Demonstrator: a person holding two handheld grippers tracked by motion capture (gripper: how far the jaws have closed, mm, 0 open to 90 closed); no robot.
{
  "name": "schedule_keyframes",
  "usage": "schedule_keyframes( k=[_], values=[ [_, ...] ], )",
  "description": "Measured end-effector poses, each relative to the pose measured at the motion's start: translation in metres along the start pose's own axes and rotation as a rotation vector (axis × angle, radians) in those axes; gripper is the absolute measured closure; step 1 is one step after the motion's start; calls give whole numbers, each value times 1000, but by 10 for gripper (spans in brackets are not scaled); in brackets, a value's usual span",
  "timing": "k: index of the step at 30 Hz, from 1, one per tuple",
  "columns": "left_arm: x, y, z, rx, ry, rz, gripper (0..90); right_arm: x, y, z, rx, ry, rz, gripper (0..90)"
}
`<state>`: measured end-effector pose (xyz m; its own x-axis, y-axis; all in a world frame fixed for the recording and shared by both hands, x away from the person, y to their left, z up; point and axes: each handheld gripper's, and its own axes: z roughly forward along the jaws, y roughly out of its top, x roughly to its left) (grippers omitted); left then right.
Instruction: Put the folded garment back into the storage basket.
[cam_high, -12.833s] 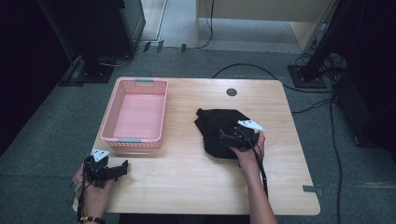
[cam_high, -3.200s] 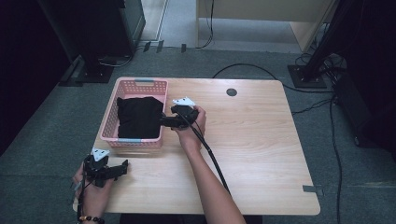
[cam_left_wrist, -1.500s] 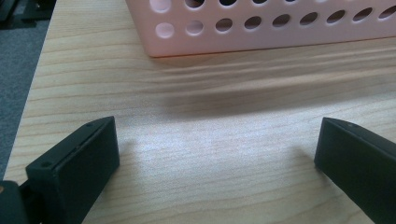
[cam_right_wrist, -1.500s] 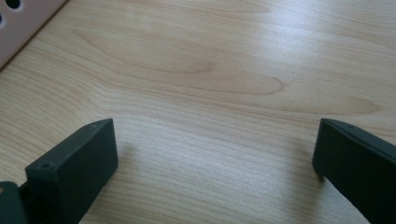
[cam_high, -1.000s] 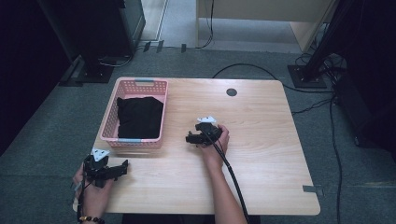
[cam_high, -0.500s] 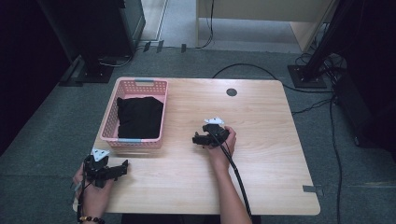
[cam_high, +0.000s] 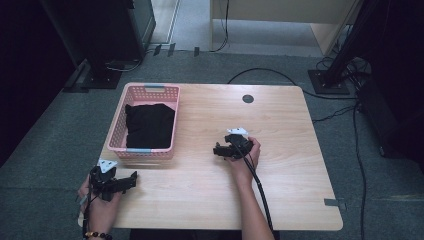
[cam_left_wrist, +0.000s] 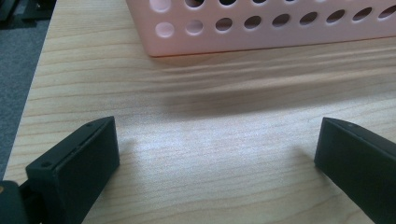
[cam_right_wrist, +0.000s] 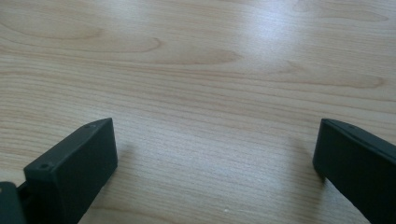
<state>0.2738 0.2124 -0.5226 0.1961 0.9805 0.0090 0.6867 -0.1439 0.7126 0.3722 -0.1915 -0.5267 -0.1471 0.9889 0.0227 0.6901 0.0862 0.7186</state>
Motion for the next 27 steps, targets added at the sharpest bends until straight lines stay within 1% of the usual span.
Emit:
schedule_keyframes(
  k=[27],
  values=[
    [0,0,0,0,0,0,0,-23,-7,-8,-2,-25,26,0]
  ],
)
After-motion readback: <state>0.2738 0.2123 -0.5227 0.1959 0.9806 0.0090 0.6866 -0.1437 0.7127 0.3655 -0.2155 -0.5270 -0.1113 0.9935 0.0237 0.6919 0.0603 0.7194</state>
